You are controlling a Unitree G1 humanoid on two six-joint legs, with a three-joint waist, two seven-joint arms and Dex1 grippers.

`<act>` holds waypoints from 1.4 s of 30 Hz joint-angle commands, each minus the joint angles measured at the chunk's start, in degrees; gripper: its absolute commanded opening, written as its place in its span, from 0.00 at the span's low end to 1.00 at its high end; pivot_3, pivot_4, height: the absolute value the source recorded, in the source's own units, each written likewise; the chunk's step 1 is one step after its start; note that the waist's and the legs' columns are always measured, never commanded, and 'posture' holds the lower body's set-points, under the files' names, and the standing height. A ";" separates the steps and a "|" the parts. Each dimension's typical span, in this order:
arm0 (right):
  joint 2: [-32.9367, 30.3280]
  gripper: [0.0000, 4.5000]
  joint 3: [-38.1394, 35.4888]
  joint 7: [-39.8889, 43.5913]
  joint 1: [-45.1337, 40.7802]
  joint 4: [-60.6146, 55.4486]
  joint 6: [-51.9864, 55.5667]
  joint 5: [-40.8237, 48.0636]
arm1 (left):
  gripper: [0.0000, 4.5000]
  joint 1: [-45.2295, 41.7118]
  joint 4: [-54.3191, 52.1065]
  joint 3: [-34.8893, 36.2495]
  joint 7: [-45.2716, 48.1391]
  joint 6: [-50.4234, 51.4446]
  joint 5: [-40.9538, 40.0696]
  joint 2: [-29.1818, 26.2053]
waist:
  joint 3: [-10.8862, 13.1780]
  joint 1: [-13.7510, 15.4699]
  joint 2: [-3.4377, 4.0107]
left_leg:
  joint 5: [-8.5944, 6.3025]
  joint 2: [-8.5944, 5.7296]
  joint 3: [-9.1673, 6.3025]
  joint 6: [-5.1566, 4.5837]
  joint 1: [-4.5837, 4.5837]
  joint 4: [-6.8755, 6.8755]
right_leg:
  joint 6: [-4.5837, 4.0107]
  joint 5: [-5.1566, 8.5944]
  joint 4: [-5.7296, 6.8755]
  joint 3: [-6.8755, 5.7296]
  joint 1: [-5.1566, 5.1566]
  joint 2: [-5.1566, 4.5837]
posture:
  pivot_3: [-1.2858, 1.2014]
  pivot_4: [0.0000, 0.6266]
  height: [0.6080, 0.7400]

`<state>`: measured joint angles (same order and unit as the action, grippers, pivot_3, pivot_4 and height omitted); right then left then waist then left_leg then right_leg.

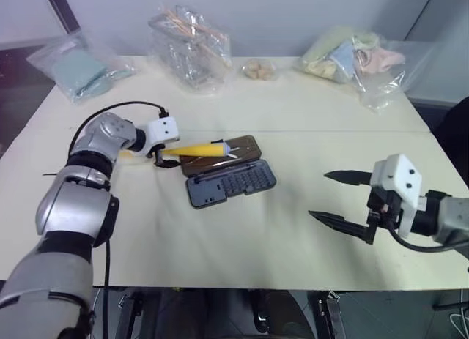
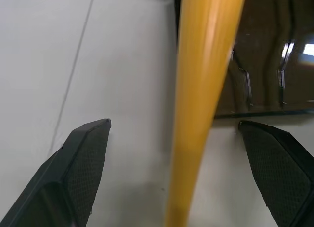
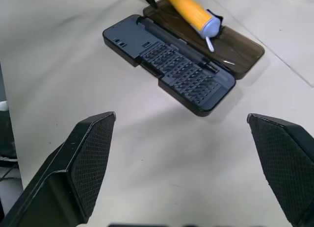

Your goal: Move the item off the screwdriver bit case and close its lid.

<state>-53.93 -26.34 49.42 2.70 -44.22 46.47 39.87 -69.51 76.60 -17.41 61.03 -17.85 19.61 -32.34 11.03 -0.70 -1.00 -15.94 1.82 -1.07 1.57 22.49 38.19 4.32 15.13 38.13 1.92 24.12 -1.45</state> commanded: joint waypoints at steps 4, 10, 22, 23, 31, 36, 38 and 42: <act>-1.30 1.00 -3.93 -2.15 -0.07 -3.16 1.14 3.33 | 0.45 0.60 1.23 -1.20 0.35 0.81 3.34 -0.43 | -0.01 -0.14 -0.01 | 0.00 -0.01 -0.01 0.00 -0.04 0.00 | 0.01 0.00 0.00 0.00 -0.03 0.00 | 0.52 0.24 0.98; -2.83 1.00 -3.24 -2.16 -1.37 -1.73 0.68 4.25 | 0.04 1.65 1.21 0.28 2.86 1.86 2.64 -1.07 | -0.02 -0.31 -0.01 | 0.00 0.00 0.01 0.00 -0.07 0.00 | 0.00 0.00 0.01 0.06 -0.03 0.03 | 0.52 0.24 0.98; -4.44 1.00 3.89 -0.07 -6.46 3.27 -2.58 2.79 | 0.04 -0.35 -1.66 11.21 16.29 5.29 -8.05 -2.57 | -0.01 -0.16 -0.03 | 0.00 0.00 0.01 0.00 -0.01 0.00 | 0.01 0.01 0.00 0.06 0.00 0.02 | 0.52 0.24 0.98; -4.57 1.00 5.02 0.58 -7.40 4.47 -3.31 2.26 | 0.04 -0.23 -2.41 12.09 18.31 5.47 -9.16 -3.44 | 0.01 -0.21 -0.06 | 0.00 0.00 0.01 0.00 0.00 0.00 | 0.01 0.01 0.00 0.06 0.01 0.02 | 0.52 0.24 0.98; -2.78 1.00 17.04 5.80 -18.53 13.25 -8.75 -1.78 | 0.04 14.26 -16.69 21.30 25.08 8.72 -18.88 -18.79 | 0.07 -2.13 -0.06 | 0.00 0.04 0.03 0.00 -0.03 -0.04 | 0.00 0.01 0.06 0.10 0.11 0.04 | 0.52 0.24 0.98; -0.42 1.00 23.55 9.66 -24.65 19.15 -12.20 -4.64 | 0.04 48.61 -46.69 34.37 24.06 18.54 -27.40 -28.84 | 0.08 -3.17 -0.04 | -0.02 0.28 0.13 -0.02 -0.06 -0.23 | -0.02 0.01 0.08 0.41 0.37 -0.04 | 0.52 0.24 0.98; 0.94 1.00 25.87 11.21 -26.72 21.45 -13.53 -5.97 | 0.04 62.70 -56.64 41.97 21.20 21.98 -28.66 -29.04 | 0.08 -2.51 -0.07 | -0.01 0.41 0.16 -0.02 -0.01 -0.19 | -0.01 0.01 0.06 0.40 0.37 -0.13 | 0.52 0.24 0.98; 2.92 1.00 28.48 13.53 -29.65 24.34 -14.85 -7.13 | 0.04 75.86 -66.42 49.78 15.28 27.12 -30.50 -26.72 | 0.08 -0.41 -0.18 | -0.01 0.40 0.43 -0.01 -0.05 -0.09 | -0.08 0.05 0.00 0.36 0.25 -0.23 | 0.52 0.24 0.98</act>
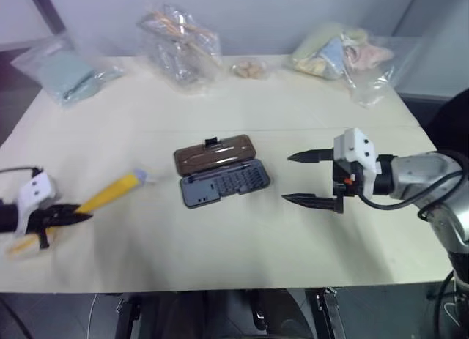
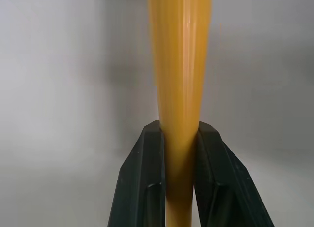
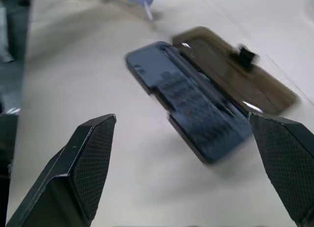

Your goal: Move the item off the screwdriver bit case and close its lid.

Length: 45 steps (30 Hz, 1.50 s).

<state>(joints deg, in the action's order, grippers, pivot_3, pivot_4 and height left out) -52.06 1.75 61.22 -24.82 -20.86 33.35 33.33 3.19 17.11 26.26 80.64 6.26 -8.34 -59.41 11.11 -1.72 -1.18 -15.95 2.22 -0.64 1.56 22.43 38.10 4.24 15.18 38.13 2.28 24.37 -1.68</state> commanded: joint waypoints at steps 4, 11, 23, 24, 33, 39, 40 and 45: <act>2.38 1.00 2.09 3.50 -4.05 2.95 -2.72 -2.04 | 0.04 3.86 -8.59 6.59 -10.81 5.72 -3.20 1.99 | -0.01 1.59 0.00 | 0.02 0.02 0.23 0.03 -0.02 0.06 | -0.17 0.10 -0.05 0.01 -0.04 -0.01 | 0.52 0.24 0.98; 2.93 1.00 2.27 5.21 -5.30 3.58 -2.41 -2.78 | 0.77 -0.38 -6.03 3.78 -15.57 4.95 -3.19 1.72 | -0.02 0.58 -0.03 | 0.01 -0.10 0.37 0.02 -0.03 0.05 | 0.06 -0.03 -0.02 0.05 0.02 0.09 | 0.52 0.24 0.98; 1.95 1.00 0.85 5.09 -4.12 3.25 -2.38 -3.39 | 0.99 -9.34 -5.54 2.84 -15.27 7.64 -8.50 -1.30 | -0.02 0.82 -0.03 | 0.01 -0.04 0.40 0.02 -0.02 0.02 | 0.06 -0.04 0.01 0.06 0.08 0.16 | 0.52 0.24 0.98; 1.94 1.00 0.84 4.97 -4.13 3.30 -2.39 -3.46 | 0.99 -10.68 -6.25 2.87 -14.92 9.11 -9.88 -1.66 | -0.03 0.82 -0.04 | 0.01 -0.05 0.41 0.02 -0.02 0.02 | 0.06 -0.04 0.01 0.06 0.08 0.15 | 0.52 0.24 0.98; 1.74 1.00 0.10 4.07 -4.10 3.65 -1.98 -3.95 | 0.99 -20.65 -20.81 -2.09 -10.33 24.75 -23.52 -3.24 | -0.02 0.72 -0.04 | 0.01 -0.07 0.41 0.02 0.00 0.03 | 0.07 -0.05 0.02 0.07 0.08 0.17 | 0.52 0.24 0.98; 3.48 1.00 2.16 2.89 -9.39 11.40 -3.13 -7.63 | 0.99 -22.53 -32.65 -10.34 -7.53 31.93 -30.52 -1.58 | -0.01 0.41 -0.02 | 0.01 -0.07 0.41 0.02 -0.03 0.03 | 0.07 -0.05 0.03 0.12 0.08 0.23 | 0.52 0.24 0.98; 4.39 1.00 3.49 2.77 -11.35 13.94 -4.16 -9.40 | 0.99 -23.38 -34.28 -14.43 -7.85 30.88 -29.10 0.15 | 0.00 0.43 0.00 | 0.01 -0.07 0.42 0.02 -0.05 0.03 | 0.07 -0.05 0.04 0.14 0.08 0.24 | 0.52 0.24 0.98; 9.20 1.00 7.82 3.05 -18.90 22.94 -7.78 -15.07 | 0.99 -26.05 -30.13 -22.79 -9.15 24.58 -21.74 4.29 | 0.00 0.43 0.02 | 0.02 -0.13 0.39 0.02 -0.05 0.04 | 0.07 -0.05 0.06 0.22 0.07 0.32 | 0.52 0.24 0.98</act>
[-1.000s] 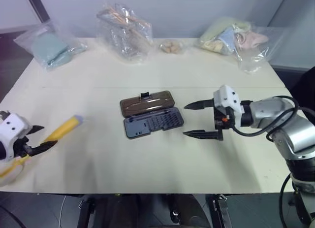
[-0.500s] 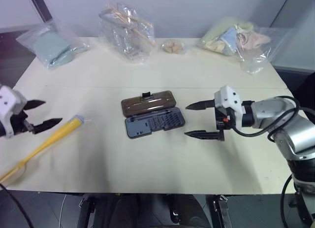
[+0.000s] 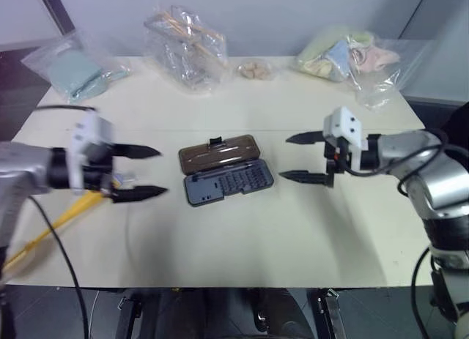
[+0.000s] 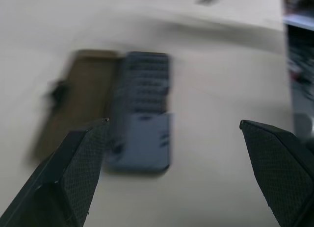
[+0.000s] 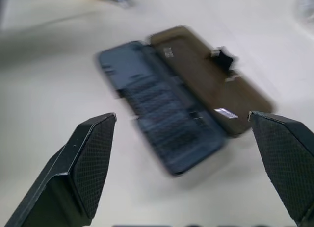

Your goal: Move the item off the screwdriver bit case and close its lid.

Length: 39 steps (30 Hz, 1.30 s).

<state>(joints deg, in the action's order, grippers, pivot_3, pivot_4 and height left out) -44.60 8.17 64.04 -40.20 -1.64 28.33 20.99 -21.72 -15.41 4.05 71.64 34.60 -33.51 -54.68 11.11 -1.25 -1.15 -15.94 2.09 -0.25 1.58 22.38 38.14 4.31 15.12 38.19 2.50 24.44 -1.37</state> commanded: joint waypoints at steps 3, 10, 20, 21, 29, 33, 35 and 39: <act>6.64 1.00 4.33 -1.37 -10.54 12.82 -4.51 -7.02 | 0.99 -1.01 3.23 -0.28 0.50 -5.05 3.41 -0.38 | 0.03 -0.79 0.03 | 0.00 0.02 0.01 0.00 0.05 -0.01 | 0.00 0.00 0.01 0.02 0.10 0.02 | 0.52 0.24 0.98; 10.30 1.00 6.99 4.39 -17.30 23.57 -11.86 -11.77 | 0.99 -3.54 11.04 0.95 -0.56 -10.10 7.41 -0.89 | 0.03 -0.76 0.04 | 0.00 -0.03 -0.01 -0.01 0.09 -0.09 | 0.01 0.00 0.01 -0.02 0.12 -0.08 | 0.52 0.24 0.98; -1.23 1.00 0.24 15.46 -2.91 -6.57 1.29 0.88 | 0.99 -33.66 59.81 -12.92 1.20 -31.61 25.88 14.49 | 0.04 1.45 0.00 | -0.01 -0.18 -0.05 -0.02 0.17 0.00 | 0.11 -0.05 -0.05 -0.06 0.06 -0.15 | 0.52 0.24 0.98; -3.32 1.00 -1.51 15.06 0.44 -12.42 4.15 3.33 | 0.99 -37.04 66.06 -14.41 1.00 -34.70 28.25 16.62 | 0.04 1.82 -0.01 | 0.00 -0.19 -0.15 -0.01 0.27 0.02 | 0.11 -0.04 -0.05 -0.15 0.06 -0.18 | 0.52 0.24 0.98; -10.84 1.00 -15.82 5.04 14.43 -35.43 19.52 16.74 | 0.99 -47.11 87.78 -16.55 -5.65 -44.86 37.51 25.93 | 0.06 0.19 -0.03 | -0.07 -0.24 -0.15 -0.12 0.38 0.10 | 0.26 -0.09 -0.12 -0.04 0.16 -0.17 | 0.52 0.24 0.98; -11.92 1.00 -21.73 -0.78 19.01 -41.48 24.08 21.12 | 0.99 -47.98 90.84 -16.74 -9.64 -45.16 40.93 28.57 | 0.06 0.21 -0.03 | -0.06 -0.23 -0.20 -0.12 0.33 0.09 | 0.26 -0.09 -0.04 -0.04 0.15 -0.13 | 0.52 0.24 0.98; -12.01 1.00 -24.23 -3.71 20.60 -43.55 25.89 23.08 | 0.99 -48.04 91.73 -16.58 -11.99 -44.52 42.33 29.39 | 0.06 0.41 -0.04 | -0.06 -0.24 -0.19 -0.12 0.35 0.09 | 0.27 -0.09 -0.05 -0.03 0.14 -0.14 | 0.52 0.24 0.98; -12.93 1.00 -28.09 -7.71 23.48 -45.75 27.78 25.58 | 0.99 -47.62 92.76 -16.24 -14.84 -42.86 44.35 30.28 | 0.04 0.61 -0.07 | -0.06 -0.25 -0.19 -0.12 0.35 0.10 | 0.27 -0.09 -0.06 -0.04 0.12 -0.17 | 0.52 0.24 0.98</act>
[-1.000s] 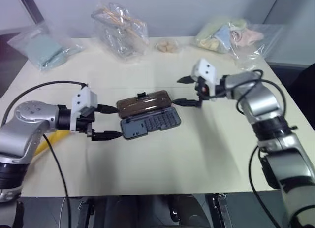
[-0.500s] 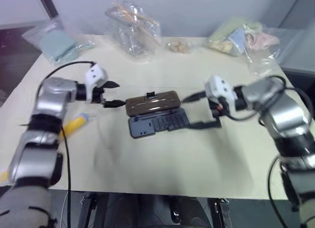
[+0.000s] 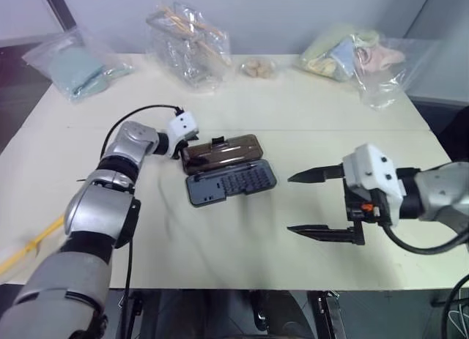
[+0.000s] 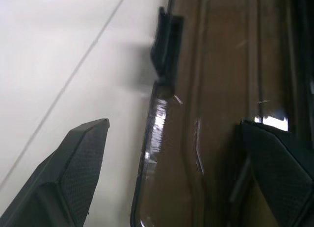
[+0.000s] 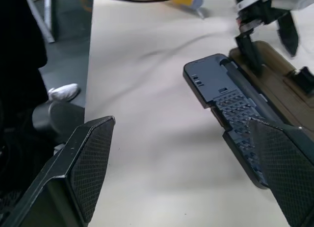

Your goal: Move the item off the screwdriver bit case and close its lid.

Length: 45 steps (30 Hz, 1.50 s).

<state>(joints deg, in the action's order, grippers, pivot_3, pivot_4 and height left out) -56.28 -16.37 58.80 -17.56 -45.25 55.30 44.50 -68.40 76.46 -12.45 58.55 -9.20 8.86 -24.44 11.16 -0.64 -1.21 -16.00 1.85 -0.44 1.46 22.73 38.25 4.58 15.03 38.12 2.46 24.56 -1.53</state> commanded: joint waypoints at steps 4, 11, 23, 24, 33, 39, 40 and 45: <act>-2.43 1.00 -6.30 -4.72 3.40 -2.83 1.00 3.60 | 0.69 -0.27 1.16 0.60 -2.20 1.77 2.98 0.27 | -0.02 -0.07 -0.02 | 0.00 0.00 0.01 0.00 -0.11 0.00 | 0.00 0.00 0.00 0.00 -0.10 0.00 | 0.52 0.24 0.98; -4.85 1.00 -8.85 -4.83 7.22 -2.72 -0.39 5.39 | 0.01 0.41 0.71 1.75 2.78 0.85 2.92 0.51 | -0.07 -0.07 0.03 | 0.00 0.00 0.03 0.00 -0.22 -0.01 | 0.01 0.00 0.00 0.03 -0.19 0.02 | 0.52 0.24 0.98; -7.78 1.00 -6.47 -1.56 8.15 0.87 -4.90 5.28 | 0.01 2.76 -3.41 2.93 20.07 -6.10 0.61 0.94 | -0.05 0.01 -0.03 | 0.00 -0.01 0.05 0.00 -0.19 -0.02 | 0.03 0.02 -0.07 0.03 -0.21 0.00 | 0.52 0.24 0.98; -7.87 1.00 -6.25 -1.20 8.34 1.07 -5.34 5.16 | 0.01 3.17 -4.08 2.86 21.24 -7.14 0.50 0.87 | -0.05 0.01 -0.03 | 0.00 -0.01 0.05 0.00 -0.19 -0.02 | 0.03 0.02 -0.07 0.03 -0.22 0.00 | 0.52 0.24 0.98; -7.85 1.00 -2.43 -0.20 8.57 3.30 -9.28 2.54 | 0.01 5.78 -7.73 2.89 24.34 -9.68 -0.58 1.00 | -0.05 -0.09 -0.03 | 0.00 0.00 0.04 0.00 -0.21 -0.01 | 0.03 0.02 -0.05 0.03 -0.21 0.02 | 0.52 0.24 0.98; -7.40 1.00 1.24 0.07 7.00 5.92 -11.77 0.19 | 0.01 5.83 -8.82 3.16 23.52 -9.03 -0.71 0.74 | -0.05 -0.10 -0.03 | 0.00 0.00 0.04 0.00 -0.21 -0.01 | 0.04 0.02 -0.05 0.03 -0.21 0.01 | 0.52 0.24 0.98; -7.24 1.00 1.82 -0.01 6.59 6.20 -12.01 -0.02 | 0.01 5.71 -8.93 3.39 23.45 -8.85 -0.94 0.61 | -0.05 -0.11 -0.03 | 0.00 0.00 0.03 0.00 -0.21 -0.01 | 0.04 0.02 -0.05 0.03 -0.21 0.02 | 0.52 0.24 0.98; -6.80 1.00 3.87 0.57 5.66 7.38 -13.52 -0.92 | 0.31 5.38 -11.00 4.74 25.44 -6.44 -3.10 -0.79 | -0.05 -0.13 -0.03 | 0.00 0.00 0.03 0.00 -0.21 -0.01 | 0.03 0.02 -0.04 0.03 -0.21 0.02 | 0.52 0.24 0.98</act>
<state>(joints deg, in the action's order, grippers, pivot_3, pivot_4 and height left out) -63.39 -12.19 58.90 -11.17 -37.79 43.12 43.87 -62.58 67.95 -9.52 83.02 -16.06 7.80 -23.95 11.10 -0.77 -1.24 -16.00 1.85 -0.41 1.45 22.52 38.24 4.62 15.05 38.08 2.49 24.35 -1.52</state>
